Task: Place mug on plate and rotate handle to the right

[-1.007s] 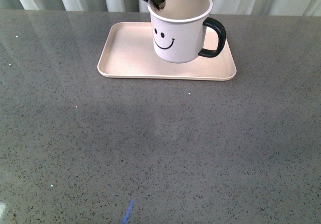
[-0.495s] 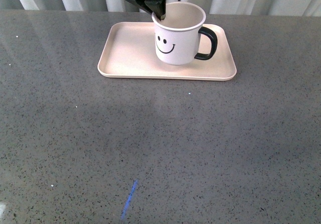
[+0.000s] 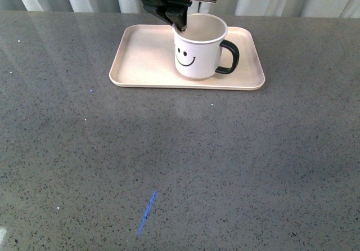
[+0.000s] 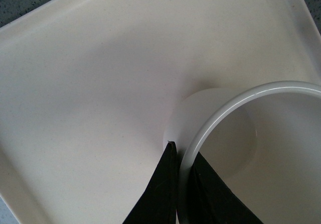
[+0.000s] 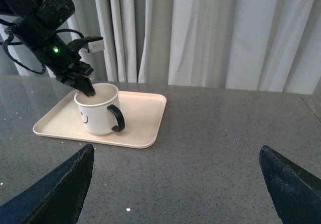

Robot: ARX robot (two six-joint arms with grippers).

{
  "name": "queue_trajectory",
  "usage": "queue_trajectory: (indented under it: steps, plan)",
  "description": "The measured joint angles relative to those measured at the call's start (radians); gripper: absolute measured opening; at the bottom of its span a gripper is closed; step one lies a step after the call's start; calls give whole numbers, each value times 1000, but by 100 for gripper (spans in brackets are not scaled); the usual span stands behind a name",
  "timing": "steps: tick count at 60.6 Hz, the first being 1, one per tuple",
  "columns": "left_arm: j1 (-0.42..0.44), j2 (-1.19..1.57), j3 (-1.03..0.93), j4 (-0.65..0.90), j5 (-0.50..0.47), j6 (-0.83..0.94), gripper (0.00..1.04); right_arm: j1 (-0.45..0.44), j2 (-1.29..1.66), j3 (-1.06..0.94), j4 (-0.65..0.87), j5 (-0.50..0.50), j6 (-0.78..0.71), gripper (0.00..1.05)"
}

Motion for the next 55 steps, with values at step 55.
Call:
queue_trajectory:
  steps: [55]
  plan:
    - [0, 72, 100, -39, -5, 40, 35, 0, 0, 0, 0, 0, 0, 96]
